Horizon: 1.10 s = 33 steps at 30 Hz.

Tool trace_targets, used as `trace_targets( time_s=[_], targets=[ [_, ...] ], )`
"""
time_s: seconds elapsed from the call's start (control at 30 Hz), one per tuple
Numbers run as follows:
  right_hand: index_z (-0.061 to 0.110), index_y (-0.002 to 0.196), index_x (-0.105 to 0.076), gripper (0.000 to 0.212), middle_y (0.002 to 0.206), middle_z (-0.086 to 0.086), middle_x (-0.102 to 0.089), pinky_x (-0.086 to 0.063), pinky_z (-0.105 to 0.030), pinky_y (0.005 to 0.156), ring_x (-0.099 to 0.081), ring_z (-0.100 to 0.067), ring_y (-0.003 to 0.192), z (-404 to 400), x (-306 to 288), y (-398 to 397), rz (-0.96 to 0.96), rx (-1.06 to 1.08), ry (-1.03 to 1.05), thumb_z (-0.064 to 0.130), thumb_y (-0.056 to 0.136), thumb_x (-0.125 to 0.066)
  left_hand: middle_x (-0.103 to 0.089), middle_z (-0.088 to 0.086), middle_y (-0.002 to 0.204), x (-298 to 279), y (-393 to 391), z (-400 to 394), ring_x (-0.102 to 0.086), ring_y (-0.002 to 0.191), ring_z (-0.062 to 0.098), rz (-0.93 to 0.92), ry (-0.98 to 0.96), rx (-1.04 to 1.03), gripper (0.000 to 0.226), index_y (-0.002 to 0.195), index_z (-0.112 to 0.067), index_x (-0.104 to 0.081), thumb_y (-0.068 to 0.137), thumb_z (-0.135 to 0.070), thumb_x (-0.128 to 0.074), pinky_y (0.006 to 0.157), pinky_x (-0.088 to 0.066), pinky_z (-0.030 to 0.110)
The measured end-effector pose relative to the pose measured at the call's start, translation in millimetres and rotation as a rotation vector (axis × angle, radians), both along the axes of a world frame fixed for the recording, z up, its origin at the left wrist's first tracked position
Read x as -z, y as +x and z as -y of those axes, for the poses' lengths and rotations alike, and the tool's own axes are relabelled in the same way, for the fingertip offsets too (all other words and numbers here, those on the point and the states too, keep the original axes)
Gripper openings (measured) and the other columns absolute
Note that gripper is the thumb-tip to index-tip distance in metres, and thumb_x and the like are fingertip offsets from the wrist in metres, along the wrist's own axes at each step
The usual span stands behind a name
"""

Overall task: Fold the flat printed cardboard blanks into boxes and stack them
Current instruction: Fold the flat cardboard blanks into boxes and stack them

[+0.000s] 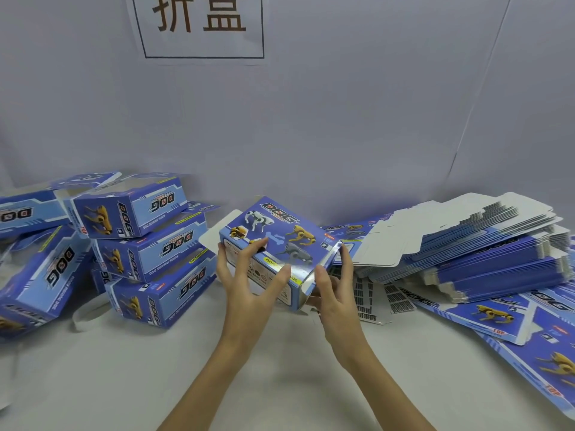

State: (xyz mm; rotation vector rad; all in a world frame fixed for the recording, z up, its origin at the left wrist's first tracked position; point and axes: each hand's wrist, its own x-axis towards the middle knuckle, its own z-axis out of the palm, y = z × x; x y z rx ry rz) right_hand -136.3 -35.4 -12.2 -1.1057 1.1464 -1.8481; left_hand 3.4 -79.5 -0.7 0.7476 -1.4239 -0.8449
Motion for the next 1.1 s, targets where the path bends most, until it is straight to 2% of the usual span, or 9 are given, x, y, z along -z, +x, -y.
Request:
trace_targets(
  time_s=[0.17, 0.27, 0.4, 0.53, 0.63, 0.73, 0.83, 0.97, 1.1],
  targets=[
    [0.052, 0.16, -0.022, 0.066, 0.085, 0.016, -0.066, -0.055, -0.023, 0.075, -0.063, -0.009, 0.082, -0.4, 1.2, 5.0, -0.116, 0.116, -0.09, 0.051, 0.102, -0.053, -0.009, -0.026, 0.162, -1.6, -4.1, -4.5, -0.045, 0.143, 0.007, -0.029, 0.007, 0.09, 0.07, 0.138, -0.052, -0.054, 0.076, -0.044, -0.085, 0.089, -0.054, 0.011],
    [0.052, 0.157, -0.026, 0.064, 0.089, 0.011, -0.068, -0.056, -0.022, 0.077, -0.068, -0.011, 0.087, -1.6, 2.6, 3.3, -0.091, 0.129, -0.106, 0.055, 0.101, -0.056, -0.007, -0.023, 0.164, 0.6, -6.4, -7.3, -0.04, 0.139, -0.01, 0.001, -0.007, 0.149, 0.086, 0.142, -0.051, -0.05, 0.069, -0.046, -0.095, 0.084, -0.05, 0.005],
    [0.046, 0.149, -0.032, 0.07, 0.108, -0.011, -0.069, -0.062, -0.028, 0.07, -0.076, -0.018, 0.087, -2.8, -0.8, 2.0, -0.012, 0.051, -0.053, 0.055, 0.09, -0.07, -0.011, -0.019, 0.163, -0.7, 2.2, -0.9, -0.032, 0.144, -0.01, 0.132, -0.049, 0.147, 0.107, 0.147, -0.046, -0.045, 0.056, -0.045, -0.101, 0.096, -0.043, 0.003],
    [0.036, 0.128, -0.045, 0.04, 0.123, -0.017, -0.069, -0.063, -0.03, 0.071, -0.077, -0.021, 0.095, -0.7, -8.0, -12.6, 0.032, 0.05, -0.033, 0.051, 0.093, -0.058, -0.021, -0.027, 0.161, -8.3, 25.2, 11.3, -0.047, 0.142, 0.007, 0.178, 0.023, 0.316, 0.102, 0.146, -0.052, -0.046, 0.058, -0.052, -0.097, 0.099, -0.059, 0.037],
    [0.043, 0.137, -0.055, 0.037, 0.131, -0.004, -0.071, -0.063, -0.033, 0.083, -0.074, -0.023, 0.113, -3.9, -10.8, -22.9, -0.047, -0.024, -0.053, 0.049, 0.1, -0.053, -0.029, -0.041, 0.15, -10.3, 31.5, 12.8, -0.054, 0.131, -0.003, 0.11, 0.075, 0.459, 0.092, 0.141, -0.044, -0.056, 0.059, -0.054, -0.097, 0.084, -0.062, 0.029],
    [0.045, 0.15, -0.052, 0.048, 0.134, 0.003, -0.072, -0.063, -0.041, 0.087, -0.072, -0.023, 0.119, -7.4, -11.4, -22.3, -0.082, -0.038, -0.091, 0.041, 0.103, -0.055, -0.035, -0.017, 0.159, -8.3, 30.1, 12.9, -0.055, 0.136, 0.009, 0.011, 0.114, 0.506, 0.078, 0.138, -0.033, -0.06, 0.069, -0.043, -0.095, 0.085, -0.062, 0.035],
    [0.056, 0.142, -0.056, 0.044, 0.128, 0.009, -0.074, -0.06, -0.058, 0.086, -0.075, -0.019, 0.108, -7.2, -10.0, -16.8, -0.114, 0.015, -0.106, 0.041, 0.101, -0.056, -0.046, -0.001, 0.155, -8.3, 28.0, 10.9, -0.055, 0.137, 0.019, -0.012, 0.132, 0.489, 0.068, 0.137, -0.031, -0.06, 0.075, -0.041, -0.088, 0.087, -0.061, 0.037],
    [0.047, 0.134, -0.062, 0.032, 0.135, 0.0, -0.07, -0.063, -0.051, 0.089, -0.074, -0.027, 0.113, -6.3, -5.5, -12.0, -0.098, 0.066, -0.114, 0.04, 0.104, -0.051, -0.045, -0.003, 0.155, -10.0, 22.2, 5.8, -0.06, 0.133, 0.018, -0.01, 0.12, 0.43, 0.075, 0.132, -0.031, -0.064, 0.069, -0.061, -0.089, 0.081, -0.063, 0.034],
    [0.043, 0.13, -0.065, 0.029, 0.131, -0.005, -0.072, -0.065, -0.048, 0.082, -0.076, -0.028, 0.109, -3.7, -4.2, -9.6, -0.087, 0.084, -0.122, 0.04, 0.103, -0.054, -0.052, -0.002, 0.15, -9.9, 25.5, 8.4, -0.059, 0.133, 0.019, -0.006, 0.111, 0.402, 0.062, 0.132, -0.031, -0.065, 0.078, -0.054, -0.084, 0.08, -0.063, 0.035]
  ],
)
